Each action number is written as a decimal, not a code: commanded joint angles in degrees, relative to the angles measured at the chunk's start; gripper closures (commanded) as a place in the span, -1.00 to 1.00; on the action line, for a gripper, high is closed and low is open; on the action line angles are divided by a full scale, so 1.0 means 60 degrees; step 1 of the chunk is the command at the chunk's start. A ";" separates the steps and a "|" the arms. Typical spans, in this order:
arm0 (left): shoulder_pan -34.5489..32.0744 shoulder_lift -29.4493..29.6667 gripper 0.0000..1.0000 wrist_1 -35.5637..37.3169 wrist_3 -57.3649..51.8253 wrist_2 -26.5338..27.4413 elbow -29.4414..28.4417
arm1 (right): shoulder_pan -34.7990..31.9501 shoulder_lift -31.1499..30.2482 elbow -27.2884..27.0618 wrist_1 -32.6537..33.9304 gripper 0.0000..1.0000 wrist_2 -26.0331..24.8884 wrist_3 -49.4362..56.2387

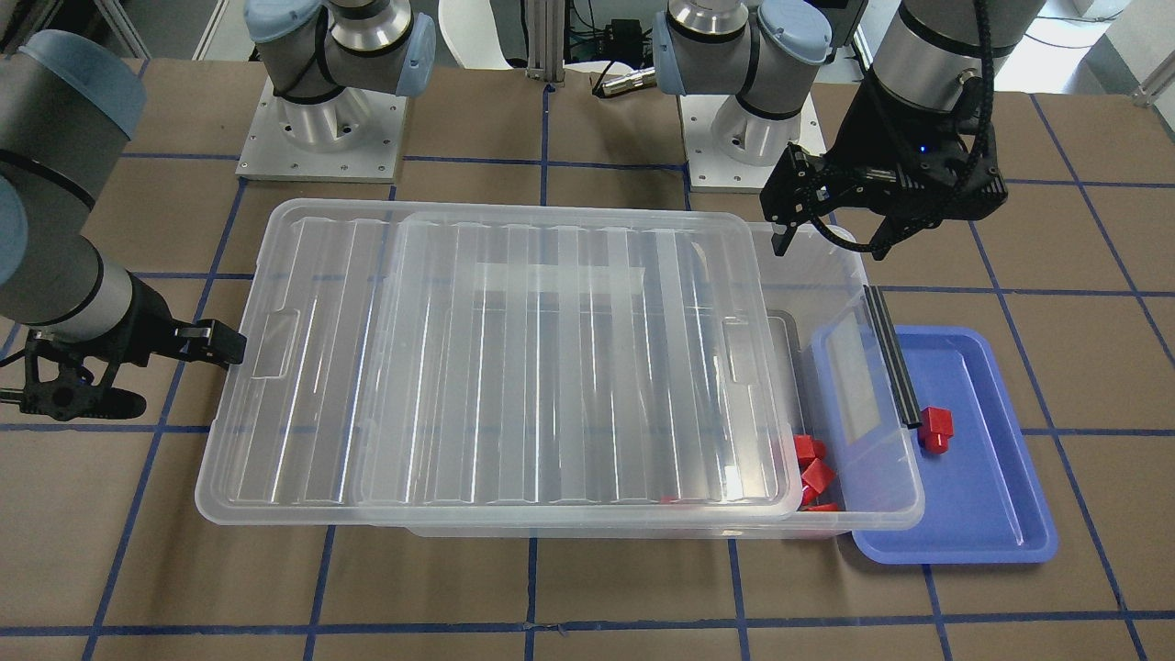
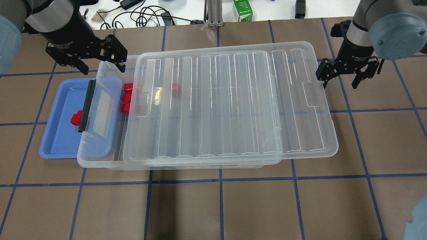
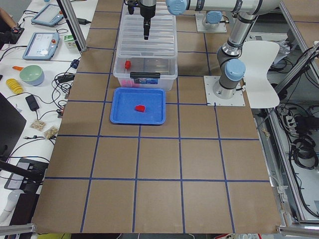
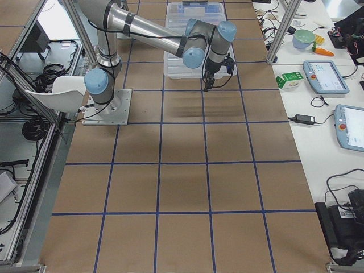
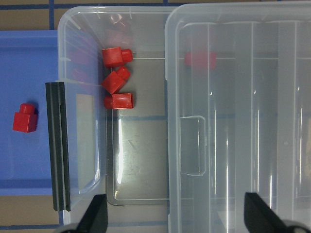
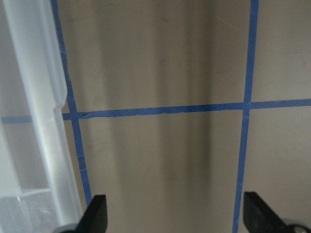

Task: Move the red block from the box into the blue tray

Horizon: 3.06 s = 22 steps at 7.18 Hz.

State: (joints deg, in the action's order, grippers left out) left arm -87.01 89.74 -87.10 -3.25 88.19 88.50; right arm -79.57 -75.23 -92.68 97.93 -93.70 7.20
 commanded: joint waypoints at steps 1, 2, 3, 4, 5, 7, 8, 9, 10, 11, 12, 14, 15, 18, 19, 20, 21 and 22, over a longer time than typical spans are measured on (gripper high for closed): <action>0.0000 0.0000 -1.00 0.0000 -0.0015 0.0023 0.0000 | -0.0549 0.0014 -0.0021 0.0011 -1.00 0.0001 -0.0888; 0.0000 0.0000 -1.00 0.0000 -0.0015 0.0023 0.0015 | -0.0783 0.0058 -0.0021 0.0011 -1.00 0.0001 -0.1270; 0.0000 0.0000 -1.00 0.0000 -0.0015 0.0023 0.0029 | -0.1017 0.0073 -0.0021 0.0011 -1.00 0.0001 -0.1622; 0.0014 0.0000 -1.00 0.0014 -0.0015 0.0023 0.0030 | -0.1223 0.0073 -0.0021 0.0026 -1.00 0.0015 -0.1915; 0.0044 0.0000 -1.00 0.0015 -0.0015 0.0023 0.0030 | -0.1341 0.0131 -0.0021 0.0026 -1.00 0.0015 -0.2150; 0.0058 0.0015 -1.00 0.0015 -0.0015 0.0008 0.0044 | -0.1474 0.0161 -0.0021 0.0041 -1.00 0.0132 -0.2458; 0.0058 0.0015 -1.00 0.0015 -0.0015 0.0008 0.0044 | -0.1517 0.0176 -0.0021 0.0041 -1.00 0.0133 -0.2489; 0.0058 0.0015 -1.00 0.0015 -0.0015 0.0008 0.0044 | -0.1532 0.0190 -0.0021 0.0041 -1.00 0.0133 -0.2489; 0.0058 0.0015 -1.00 0.0015 0.0000 -0.0007 0.0044 | -0.1547 0.0190 -0.0021 0.0041 -1.00 0.0162 -0.2489; 0.0044 0.0000 -1.00 0.0015 0.0000 -0.0007 0.0044 | -0.1547 0.0190 -0.0021 0.0041 -1.00 0.0162 -0.2489; 0.0029 0.0000 -1.00 0.0015 0.0014 -0.0007 0.0044 | -0.1533 0.0190 0.0109 0.0041 -1.00 0.0249 -0.2489; 0.0015 0.0000 -1.00 0.0015 0.0029 -0.0007 0.0044 | -0.1489 -0.0130 0.0984 -0.0249 -1.00 0.0279 -0.2344; 0.0000 0.0000 -1.00 0.0015 0.0029 -0.0007 0.0044 | -0.1474 -0.0494 0.1439 -0.1108 -1.00 0.0424 -0.2328; 0.0000 0.0000 -1.00 0.0015 0.0044 0.0008 0.0059 | -0.1430 -0.2061 0.1445 -0.2139 -1.00 0.0792 -0.2328; 0.0000 0.0000 -1.00 0.0015 0.0029 0.0008 0.0044 | -0.1459 -0.2196 0.1429 -0.2330 -1.00 0.0893 -0.2314; -0.0015 0.0000 -1.00 0.0015 0.0029 0.0008 0.0059 | -0.1401 -0.2168 0.1400 -0.2695 -1.00 0.0735 -0.2328; -0.0015 0.0000 -1.00 0.0015 0.0029 0.0008 0.0059 | -0.1357 -0.2197 0.1327 -0.2873 -1.00 0.0530 -0.2299; -0.0015 0.0000 -1.00 0.0015 0.0029 0.0008 0.0059 | -0.1386 -0.2226 0.1312 -0.2889 -1.00 0.0659 -0.2328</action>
State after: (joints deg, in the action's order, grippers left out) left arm -87.08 89.74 -87.01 -3.07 88.24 88.84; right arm -87.88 -88.34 -84.58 81.33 -89.85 -6.69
